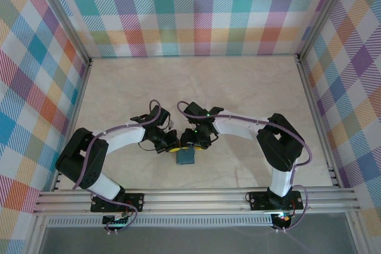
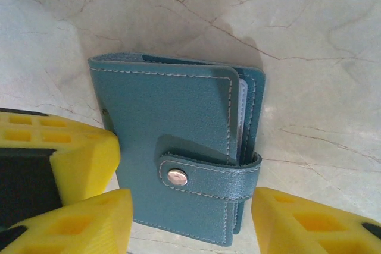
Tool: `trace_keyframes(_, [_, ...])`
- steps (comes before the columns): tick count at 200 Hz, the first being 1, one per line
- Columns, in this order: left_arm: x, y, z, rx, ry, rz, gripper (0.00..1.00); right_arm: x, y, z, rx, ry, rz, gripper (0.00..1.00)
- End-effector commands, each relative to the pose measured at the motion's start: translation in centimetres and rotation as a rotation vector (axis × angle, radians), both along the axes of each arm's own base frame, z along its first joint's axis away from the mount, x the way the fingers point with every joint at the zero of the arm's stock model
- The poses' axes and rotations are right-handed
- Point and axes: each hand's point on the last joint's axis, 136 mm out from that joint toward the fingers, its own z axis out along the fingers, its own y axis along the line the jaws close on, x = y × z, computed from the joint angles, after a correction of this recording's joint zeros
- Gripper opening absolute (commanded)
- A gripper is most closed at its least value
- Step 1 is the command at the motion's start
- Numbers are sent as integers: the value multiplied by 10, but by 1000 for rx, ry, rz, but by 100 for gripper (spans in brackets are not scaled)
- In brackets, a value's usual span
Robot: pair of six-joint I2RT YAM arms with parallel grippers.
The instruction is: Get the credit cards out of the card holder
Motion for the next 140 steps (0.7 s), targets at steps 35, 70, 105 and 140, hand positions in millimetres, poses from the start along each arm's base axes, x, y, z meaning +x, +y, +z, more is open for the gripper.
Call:
trace_keyframes(35, [-4, 13, -18, -1, 47, 40, 0, -1, 6, -6, -19, 18, 7, 56])
trace_keyframes(70, [-8, 13, -24, -24, 67, 42, 0, -1, 10, -11, -13, 27, 0, 55])
trace_keyframes(105, [-6, 11, -24, -57, 59, 45, 0, -3, 14, -17, -10, 40, -4, 56])
trace_keyframes(140, [-8, 11, -27, -77, 68, 48, 0, -6, 16, -23, 2, 45, -13, 59])
